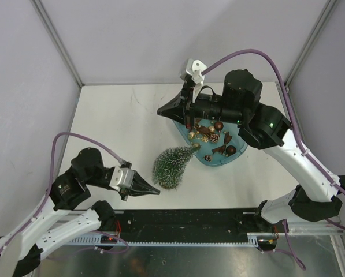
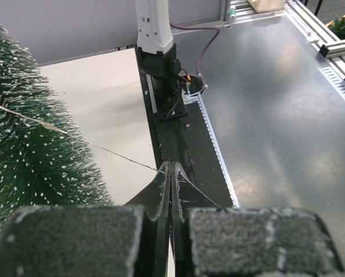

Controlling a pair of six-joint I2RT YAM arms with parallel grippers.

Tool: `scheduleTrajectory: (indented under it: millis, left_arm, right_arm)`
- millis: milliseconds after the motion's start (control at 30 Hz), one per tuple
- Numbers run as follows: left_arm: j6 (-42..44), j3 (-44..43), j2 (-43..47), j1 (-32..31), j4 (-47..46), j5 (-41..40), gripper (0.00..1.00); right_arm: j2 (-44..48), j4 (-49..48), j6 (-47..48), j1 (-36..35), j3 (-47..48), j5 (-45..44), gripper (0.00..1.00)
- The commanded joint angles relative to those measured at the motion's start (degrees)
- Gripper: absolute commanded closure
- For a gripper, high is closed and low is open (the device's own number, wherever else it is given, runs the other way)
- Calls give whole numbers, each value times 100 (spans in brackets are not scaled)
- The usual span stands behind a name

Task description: Decorate the small christmas tree

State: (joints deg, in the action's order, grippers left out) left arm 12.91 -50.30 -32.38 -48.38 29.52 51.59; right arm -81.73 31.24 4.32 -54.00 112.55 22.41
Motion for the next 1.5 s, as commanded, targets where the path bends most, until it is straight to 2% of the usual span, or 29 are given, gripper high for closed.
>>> scheduleTrajectory:
  millis: [0,233,533,767,967,1100,1200,1333,1467]
  left_arm:
    - [-61,73,150,72,437,835,100]
    - [193,180,56,122,390,886,87]
    - [-490,-80,-527,0,-743,1027,82]
    - [-780,556,-6,101,-709,1351,78]
    - [-497,909,439,256,-663,1352,76]
    - [188,474,629,449,51,775,81]
    - [542,288,724,490,329,-643,91]
    - [853,460,557,499,158,-2277,96]
    - [817,723,490,496,-192,-2743,98]
  right_arm:
    - [184,-659,18,129,60,-240,100]
    - [560,-795,-99,169,-537,-284,100]
    - [1154,-962,-305,191,-1219,-458,100]
    - [1003,-772,-320,295,-1032,-437,100]
    - [608,-613,-329,424,-619,-249,100]
    - [392,-635,-328,442,-509,-233,100]
    - [320,-727,-348,506,-612,-314,100]
    - [324,-971,-409,724,-1010,-518,100]
    - [442,-1325,-666,1200,-1626,-610,100]
